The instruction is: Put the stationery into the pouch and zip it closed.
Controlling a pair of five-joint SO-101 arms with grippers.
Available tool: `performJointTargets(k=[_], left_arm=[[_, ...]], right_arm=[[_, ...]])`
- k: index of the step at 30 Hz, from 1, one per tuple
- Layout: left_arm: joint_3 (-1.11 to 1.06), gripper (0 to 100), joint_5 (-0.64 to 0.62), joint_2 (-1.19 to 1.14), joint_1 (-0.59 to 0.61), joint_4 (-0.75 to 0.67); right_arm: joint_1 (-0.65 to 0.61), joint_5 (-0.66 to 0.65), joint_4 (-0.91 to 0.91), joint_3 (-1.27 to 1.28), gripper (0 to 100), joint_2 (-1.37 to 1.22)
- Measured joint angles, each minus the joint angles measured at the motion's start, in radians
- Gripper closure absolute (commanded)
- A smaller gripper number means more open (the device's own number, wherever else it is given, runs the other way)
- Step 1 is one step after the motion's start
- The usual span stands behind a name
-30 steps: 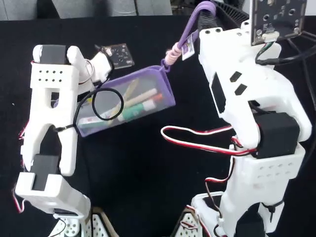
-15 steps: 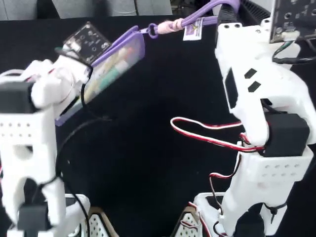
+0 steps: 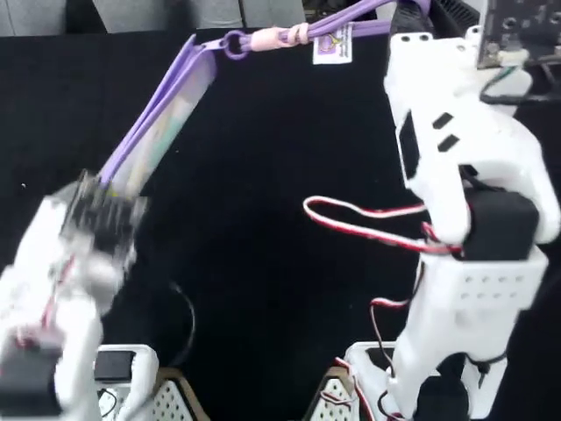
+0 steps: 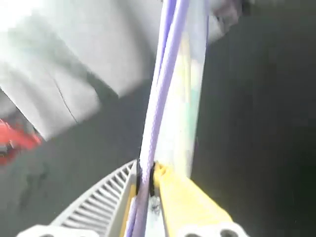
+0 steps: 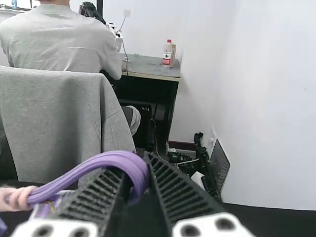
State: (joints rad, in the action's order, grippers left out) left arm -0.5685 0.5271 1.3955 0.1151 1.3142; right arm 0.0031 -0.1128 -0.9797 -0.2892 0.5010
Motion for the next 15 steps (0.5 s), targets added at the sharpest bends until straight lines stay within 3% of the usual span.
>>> performJointTargets(k=[6, 15], left_arm=[[-0.252, 97, -0.044, 0.354, 0.000, -0.041], [-0.278, 97, -0.333, 0.419, 0.000, -0.078]], right_arm=[[0.000, 0.002, 0.107, 0.104, 98.8, 0.000], [0.000, 0.002, 0.118, 0.118, 98.8, 0.000]])
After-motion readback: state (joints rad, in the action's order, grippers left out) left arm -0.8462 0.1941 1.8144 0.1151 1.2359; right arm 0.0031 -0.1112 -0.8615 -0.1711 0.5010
